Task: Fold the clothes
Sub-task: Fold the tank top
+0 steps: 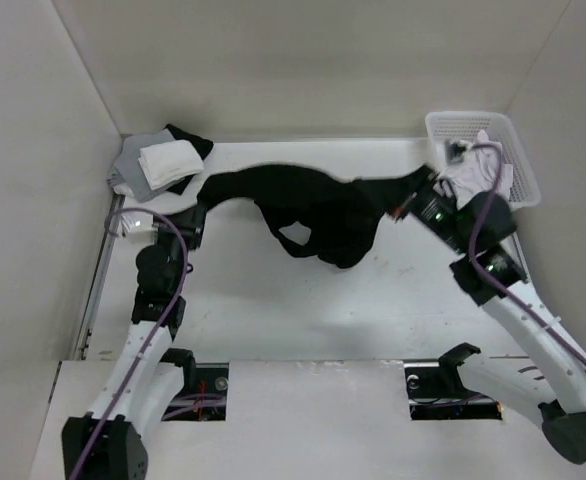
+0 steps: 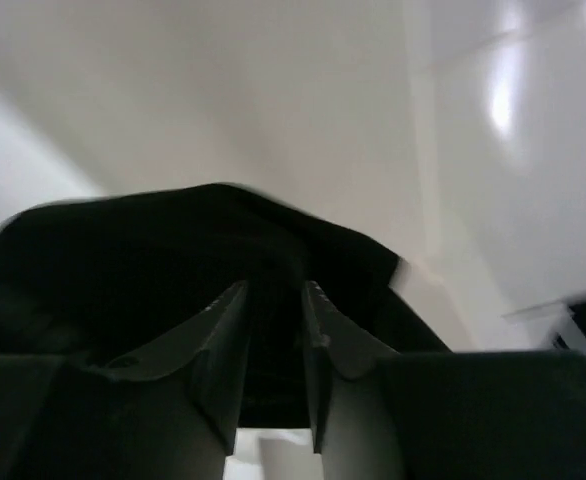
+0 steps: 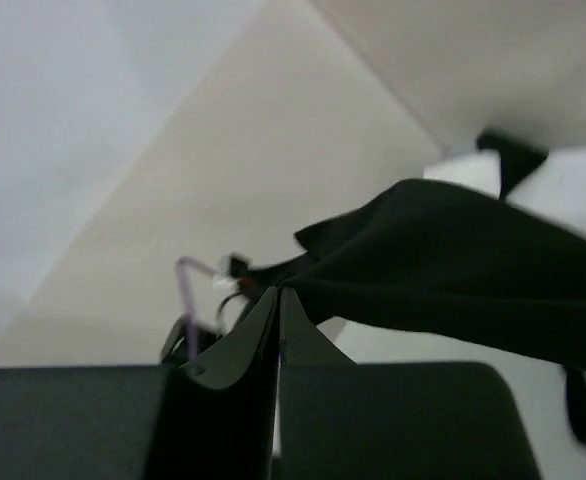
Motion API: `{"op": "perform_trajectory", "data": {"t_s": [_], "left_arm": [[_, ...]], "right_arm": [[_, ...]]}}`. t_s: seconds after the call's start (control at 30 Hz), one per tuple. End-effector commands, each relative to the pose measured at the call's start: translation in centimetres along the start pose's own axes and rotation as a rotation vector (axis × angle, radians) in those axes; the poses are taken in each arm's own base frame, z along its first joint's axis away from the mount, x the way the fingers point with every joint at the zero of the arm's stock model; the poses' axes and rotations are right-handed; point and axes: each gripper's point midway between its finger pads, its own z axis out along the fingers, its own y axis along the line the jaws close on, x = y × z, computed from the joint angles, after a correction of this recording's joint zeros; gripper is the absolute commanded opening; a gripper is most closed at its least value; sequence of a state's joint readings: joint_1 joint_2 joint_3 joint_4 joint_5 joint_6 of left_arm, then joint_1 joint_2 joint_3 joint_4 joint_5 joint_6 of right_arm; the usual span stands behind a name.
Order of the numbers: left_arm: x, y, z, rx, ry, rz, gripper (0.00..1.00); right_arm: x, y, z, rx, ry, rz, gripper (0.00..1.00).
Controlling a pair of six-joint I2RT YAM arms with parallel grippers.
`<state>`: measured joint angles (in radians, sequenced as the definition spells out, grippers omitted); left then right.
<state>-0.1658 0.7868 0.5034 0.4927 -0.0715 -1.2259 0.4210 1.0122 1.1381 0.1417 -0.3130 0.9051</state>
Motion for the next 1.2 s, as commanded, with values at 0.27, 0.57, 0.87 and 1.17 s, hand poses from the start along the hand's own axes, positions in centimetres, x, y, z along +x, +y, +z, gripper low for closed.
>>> {"op": "perform_trajectory", "data": {"t_s": [0.27,0.57,0.87,1.17], "left_arm": [[0.9,21.2,-9.3,-0.55,0.098,0.041,0.35],[2.0,22.2,-9.1,-0.654,0.199,0.364,0.32],[7.8,23.9,-8.8,-0.731,0.433,0.636,0.32],[7.8,25.6,-7.5,-0.783,0.41,0.691,0.38]], "right_arm": [[22.6,-18.3,-11.7,0.457,0.366,0.135,0.02],[19.3,-22.0,-13.9,0.571,0.271,0.088,0.02],[17.7,-22.7,-14.2,0.584,0.218,0.081,0.02],[17.9,-22.5,-14.3,0.57,0.209,0.091,0.02]]}}
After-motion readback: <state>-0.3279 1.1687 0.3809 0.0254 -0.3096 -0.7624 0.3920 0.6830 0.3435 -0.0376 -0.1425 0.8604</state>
